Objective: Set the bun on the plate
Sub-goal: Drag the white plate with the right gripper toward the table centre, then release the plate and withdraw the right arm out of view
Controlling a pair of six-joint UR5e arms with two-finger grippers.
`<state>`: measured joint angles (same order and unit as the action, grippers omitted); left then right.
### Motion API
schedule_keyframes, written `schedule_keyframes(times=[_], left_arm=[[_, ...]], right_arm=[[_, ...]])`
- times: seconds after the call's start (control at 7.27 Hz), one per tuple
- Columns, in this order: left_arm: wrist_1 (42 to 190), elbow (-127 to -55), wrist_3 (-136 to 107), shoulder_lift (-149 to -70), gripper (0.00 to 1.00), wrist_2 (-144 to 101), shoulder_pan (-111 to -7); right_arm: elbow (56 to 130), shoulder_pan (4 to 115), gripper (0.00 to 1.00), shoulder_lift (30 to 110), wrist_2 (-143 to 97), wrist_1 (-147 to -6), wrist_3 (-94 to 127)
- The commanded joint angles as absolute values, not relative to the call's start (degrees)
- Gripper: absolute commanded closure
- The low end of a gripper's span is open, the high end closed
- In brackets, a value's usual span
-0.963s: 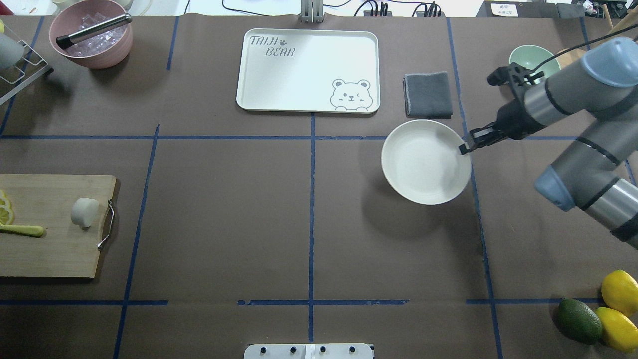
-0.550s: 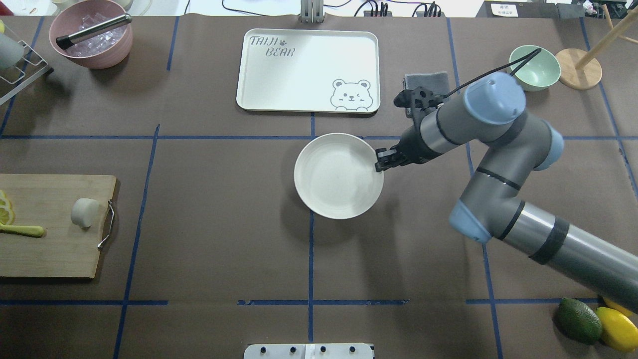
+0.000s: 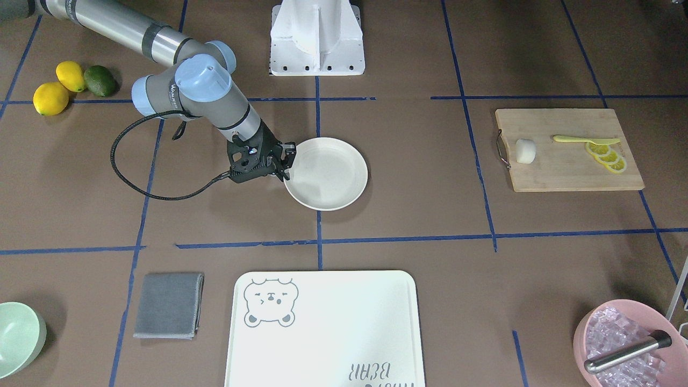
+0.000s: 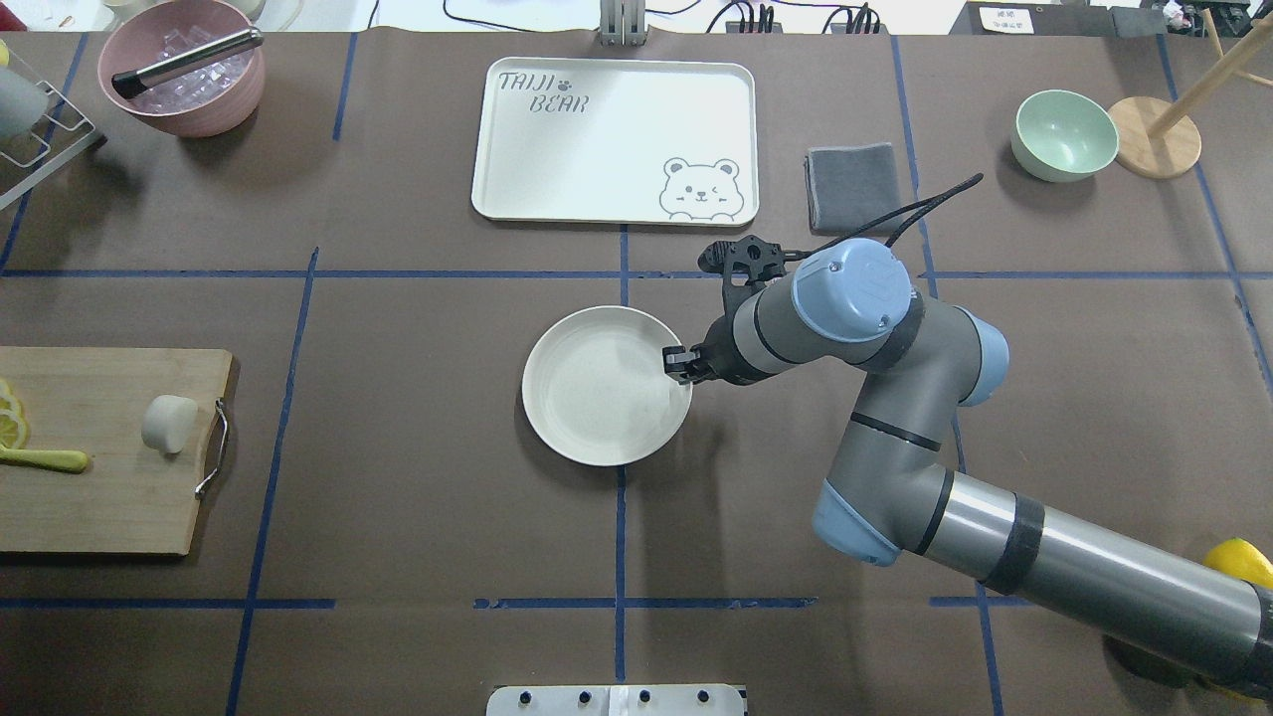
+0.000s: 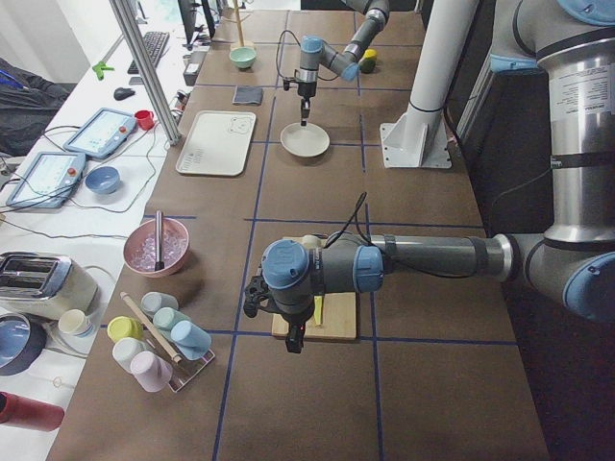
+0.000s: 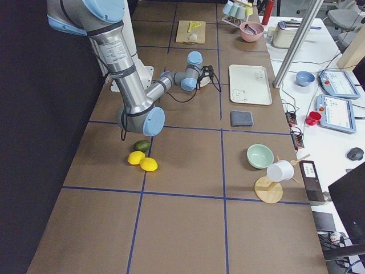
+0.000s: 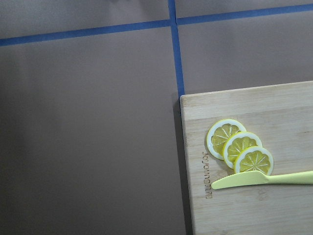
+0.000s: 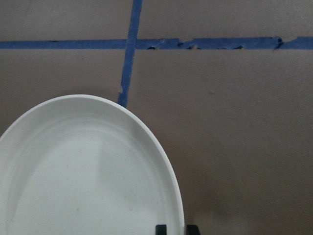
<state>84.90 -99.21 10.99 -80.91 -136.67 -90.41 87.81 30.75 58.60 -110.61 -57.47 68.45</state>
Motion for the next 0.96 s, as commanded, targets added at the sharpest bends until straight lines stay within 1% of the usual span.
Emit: schedule_keyframes(times=[0.0, 0.14, 0.41, 0.55, 0.69, 0.83], left_arm=[[84.9, -99.14, 10.99, -80.95, 0.0, -136.67, -90.35], [84.9, -99.05, 10.99, -80.95, 0.0, -136.67, -90.35], [84.9, -99.66, 10.99, -81.03, 0.0, -136.58, -90.35], [84.9, -99.75, 10.99, -81.56, 0.0, -136.58, -90.35], [84.9, -99.76, 10.99, -81.82, 0.0, -136.5, -90.35], [84.82, -99.76, 10.99, -81.91, 0.0, -136.23, -90.35]], right_arm=[[87.71, 30.67, 0.0, 58.36, -110.65, -58.27, 70.64], [88.93, 32.94, 0.0, 58.27, -112.48, -62.62, 70.75], [94.2, 40.91, 0.0, 59.49, -118.71, -75.53, 66.22], [96.13, 44.0, 0.0, 61.42, -119.96, -79.33, 59.74], [100.07, 47.17, 0.0, 65.52, -121.19, -81.54, 52.11], [101.5, 51.29, 0.0, 68.79, -123.2, -84.09, 43.94]])
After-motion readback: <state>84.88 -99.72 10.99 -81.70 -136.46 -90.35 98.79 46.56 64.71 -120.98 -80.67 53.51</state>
